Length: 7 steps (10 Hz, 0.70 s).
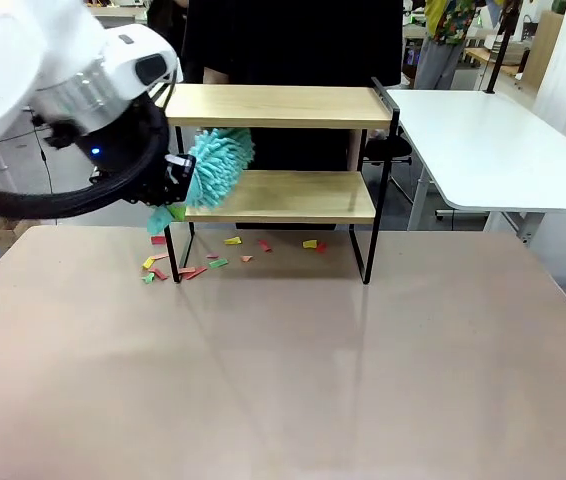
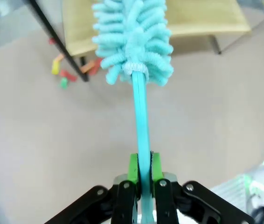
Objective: Clean the shelf.
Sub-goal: Clean the specific section of the Shelf indicated by the human with the Duster.
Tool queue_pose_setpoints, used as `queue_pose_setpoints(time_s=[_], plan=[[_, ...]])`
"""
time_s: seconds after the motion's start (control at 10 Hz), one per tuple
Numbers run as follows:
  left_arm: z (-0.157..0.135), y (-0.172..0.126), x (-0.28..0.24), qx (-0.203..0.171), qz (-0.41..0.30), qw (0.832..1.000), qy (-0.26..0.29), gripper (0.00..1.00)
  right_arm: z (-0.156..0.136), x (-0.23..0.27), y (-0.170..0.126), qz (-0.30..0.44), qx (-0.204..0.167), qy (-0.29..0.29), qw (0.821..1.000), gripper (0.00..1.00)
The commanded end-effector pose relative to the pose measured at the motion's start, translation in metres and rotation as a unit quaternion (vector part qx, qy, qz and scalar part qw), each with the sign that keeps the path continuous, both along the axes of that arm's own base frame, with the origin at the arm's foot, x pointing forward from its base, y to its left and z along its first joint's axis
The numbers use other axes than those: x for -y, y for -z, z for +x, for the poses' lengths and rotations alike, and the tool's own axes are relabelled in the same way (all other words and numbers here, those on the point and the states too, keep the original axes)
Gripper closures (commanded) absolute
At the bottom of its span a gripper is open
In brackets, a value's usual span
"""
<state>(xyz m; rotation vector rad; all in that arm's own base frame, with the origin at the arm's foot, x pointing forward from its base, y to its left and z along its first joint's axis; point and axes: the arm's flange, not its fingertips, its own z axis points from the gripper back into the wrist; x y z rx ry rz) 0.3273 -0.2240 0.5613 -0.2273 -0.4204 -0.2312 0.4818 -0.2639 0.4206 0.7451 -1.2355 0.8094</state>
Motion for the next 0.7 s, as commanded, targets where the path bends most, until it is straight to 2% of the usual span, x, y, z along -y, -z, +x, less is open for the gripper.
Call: queue_pose_setpoints(time_s=[0.0,0.2,0.4,0.6], plan=[[-0.017,0.009,-0.034,-0.021,-0.038,0.99,0.135,0.87,0.0,-0.001,-0.003,0.0,0.003,0.0,1.0,0.0],[-0.028,0.005,-0.059,-0.027,-0.059,0.97,0.236,0.87,0.0,-0.001,-0.003,0.0,0.003,0.0,1.0,0.0],[-0.035,0.0,-0.084,-0.05,-0.07,0.94,0.33,0.87,0.0,-0.001,-0.003,0.0,0.003,0.0,1.0,0.0],[-0.036,0.0,-0.105,-0.093,-0.067,0.911,0.397,0.87,0.0,-0.001,-0.003,0.0,0.003,0.0,1.0,0.0]])
